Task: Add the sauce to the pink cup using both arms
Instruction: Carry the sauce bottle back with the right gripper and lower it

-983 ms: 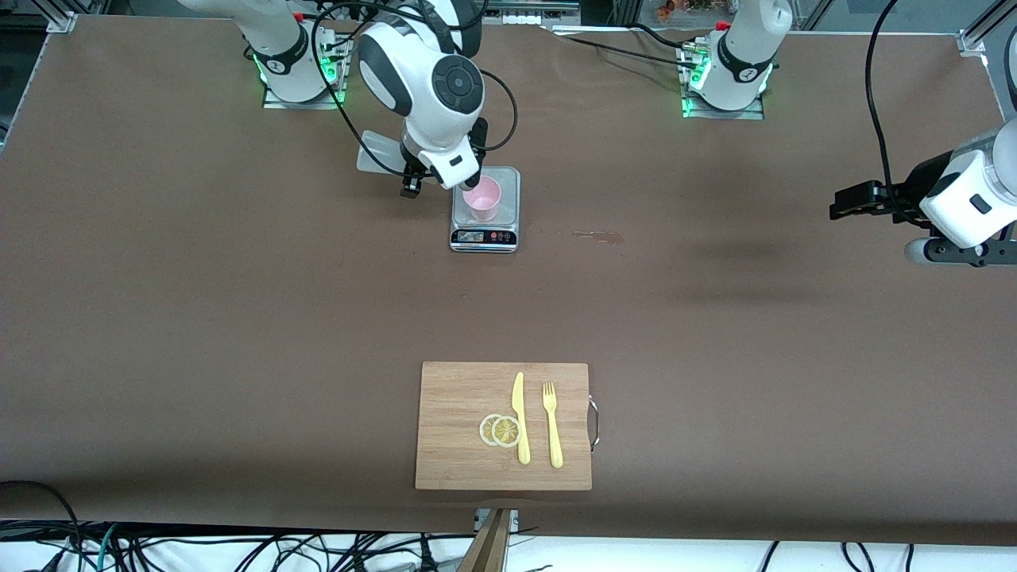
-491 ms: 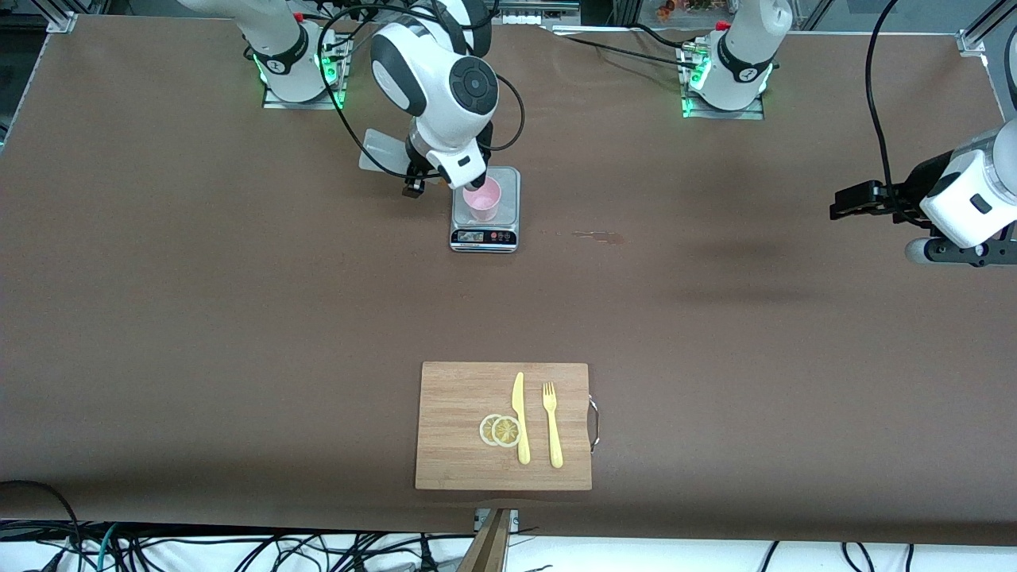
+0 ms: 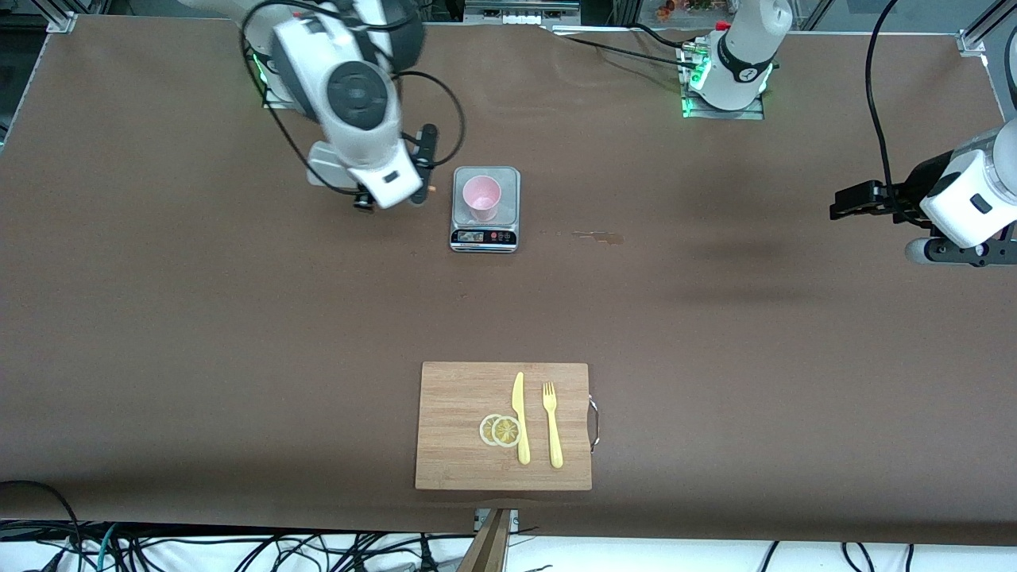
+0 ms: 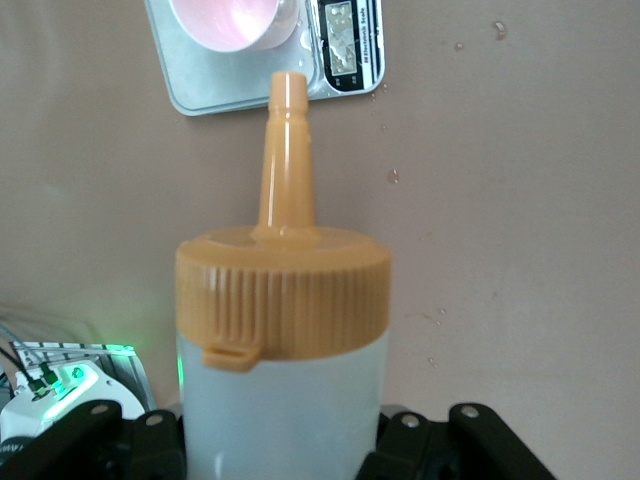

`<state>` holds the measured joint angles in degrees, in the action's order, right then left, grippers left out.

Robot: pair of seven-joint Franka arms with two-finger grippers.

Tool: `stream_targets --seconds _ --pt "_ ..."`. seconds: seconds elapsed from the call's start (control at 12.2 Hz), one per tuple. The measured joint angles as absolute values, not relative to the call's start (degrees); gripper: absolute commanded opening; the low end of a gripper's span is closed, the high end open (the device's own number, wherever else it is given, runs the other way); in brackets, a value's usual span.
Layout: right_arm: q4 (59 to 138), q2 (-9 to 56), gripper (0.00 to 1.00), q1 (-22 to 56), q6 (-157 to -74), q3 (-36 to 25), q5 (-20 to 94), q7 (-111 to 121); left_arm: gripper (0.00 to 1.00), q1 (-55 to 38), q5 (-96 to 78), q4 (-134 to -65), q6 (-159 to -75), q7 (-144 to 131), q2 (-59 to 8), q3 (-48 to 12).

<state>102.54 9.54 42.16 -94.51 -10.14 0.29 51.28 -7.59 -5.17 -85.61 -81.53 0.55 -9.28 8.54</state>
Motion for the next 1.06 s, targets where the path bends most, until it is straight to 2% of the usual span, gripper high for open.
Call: stream_targets --seconds 0.25,0.49,0.74,1.06 --pt "102.6 6.7 0.0 33.6 -93.0 -10.2 7.2 64.5 1.0 -7.6 -5.2 -85.6 -81.5 0.5 -9.3 8.5" --pt "102.9 7.8 0.0 23.9 -92.9 -10.4 16.7 79.9 1.0 -7.6 -5.2 -85.6 -81.5 0.5 -9.3 8.5" --pt "103.2 12.5 0.0 14.9 -93.0 -10.5 25.7 97.0 1.0 -7.6 -5.2 -85.5 -81.5 0.5 -9.3 8.5" --pt "103.6 21.0 0.0 6.9 -92.5 -10.6 37.3 118.2 1.0 -7.6 -5.2 -85.5 -81.4 0.5 -9.4 8.5"
